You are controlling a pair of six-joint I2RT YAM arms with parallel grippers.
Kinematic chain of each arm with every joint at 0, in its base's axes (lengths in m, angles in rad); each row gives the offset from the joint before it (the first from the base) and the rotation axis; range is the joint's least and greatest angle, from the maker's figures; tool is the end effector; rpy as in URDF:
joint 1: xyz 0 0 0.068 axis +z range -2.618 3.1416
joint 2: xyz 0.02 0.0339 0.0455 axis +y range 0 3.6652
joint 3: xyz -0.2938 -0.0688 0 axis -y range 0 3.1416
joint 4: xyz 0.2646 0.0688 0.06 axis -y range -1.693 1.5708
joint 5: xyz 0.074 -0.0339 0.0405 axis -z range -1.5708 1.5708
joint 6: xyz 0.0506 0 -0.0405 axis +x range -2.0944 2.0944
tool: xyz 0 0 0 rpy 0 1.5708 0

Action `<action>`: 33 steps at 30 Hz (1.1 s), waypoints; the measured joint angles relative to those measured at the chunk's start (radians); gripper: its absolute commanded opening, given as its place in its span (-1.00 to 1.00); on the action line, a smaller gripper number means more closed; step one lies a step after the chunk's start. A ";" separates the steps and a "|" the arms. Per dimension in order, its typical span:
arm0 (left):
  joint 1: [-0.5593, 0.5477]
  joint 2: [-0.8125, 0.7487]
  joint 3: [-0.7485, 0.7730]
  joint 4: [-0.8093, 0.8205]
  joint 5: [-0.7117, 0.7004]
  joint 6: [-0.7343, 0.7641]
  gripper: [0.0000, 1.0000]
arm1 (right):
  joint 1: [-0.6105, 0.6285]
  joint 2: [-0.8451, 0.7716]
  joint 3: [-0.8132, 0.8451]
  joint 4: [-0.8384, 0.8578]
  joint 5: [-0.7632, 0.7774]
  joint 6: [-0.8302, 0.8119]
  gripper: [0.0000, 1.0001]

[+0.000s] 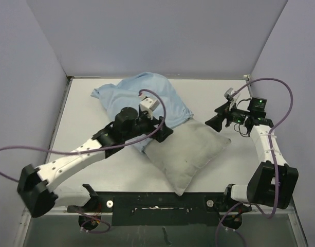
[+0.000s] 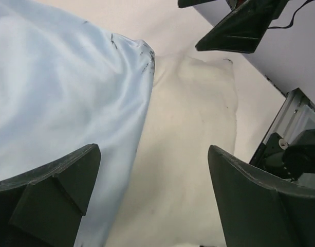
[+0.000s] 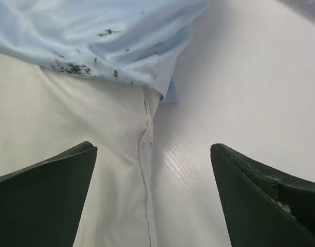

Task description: Put the pillow into the pillowcase

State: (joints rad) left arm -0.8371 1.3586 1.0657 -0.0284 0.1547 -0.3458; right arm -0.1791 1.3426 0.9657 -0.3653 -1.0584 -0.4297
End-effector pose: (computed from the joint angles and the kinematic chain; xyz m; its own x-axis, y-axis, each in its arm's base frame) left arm 0.2262 -0.2625 0.3426 -0.4809 0.0332 -0.8762 0.7108 0.5998 -0.3674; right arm 0.2976 -0.0091 0.2913 -0.3777 -0.1392 -0.9154 -0.7723 0.5928 0.2285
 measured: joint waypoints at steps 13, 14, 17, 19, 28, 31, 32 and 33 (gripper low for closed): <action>0.000 -0.556 -0.535 -0.183 -0.194 -0.171 0.68 | 0.265 -0.181 0.087 -0.636 -0.250 -0.938 0.99; 0.000 -0.557 -0.566 -0.203 -0.206 -0.183 0.68 | 0.372 -0.162 0.100 -0.666 -0.228 -0.983 0.94; 0.000 -0.536 -0.612 -0.211 -0.231 -0.210 0.67 | 0.543 -0.116 0.106 -0.715 -0.134 -1.059 0.82; 0.000 -0.499 -0.618 -0.191 -0.243 -0.219 0.66 | 0.616 -0.094 0.090 -0.695 -0.053 -1.059 0.74; 0.012 -0.284 -0.612 -0.078 -0.313 -0.208 -0.35 | 0.698 -0.076 -0.068 -0.412 0.234 -0.890 -0.50; 0.021 -0.263 -0.603 -0.062 -0.324 -0.189 -0.45 | 0.698 -0.077 -0.068 -0.338 0.279 -0.807 -0.70; 0.022 -0.264 -0.603 -0.050 -0.325 -0.183 -0.44 | 0.698 -0.077 -0.068 -0.325 0.289 -0.785 -0.73; 0.022 -0.265 -0.603 -0.039 -0.323 -0.179 -0.40 | 0.698 -0.077 -0.068 -0.311 0.298 -0.765 -0.76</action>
State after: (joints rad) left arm -0.8154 1.0935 0.4629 -0.0677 -0.1688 -0.5243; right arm 0.5190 1.2659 0.8974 -0.6765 -0.7609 -1.1946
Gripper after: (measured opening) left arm 0.280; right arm 0.173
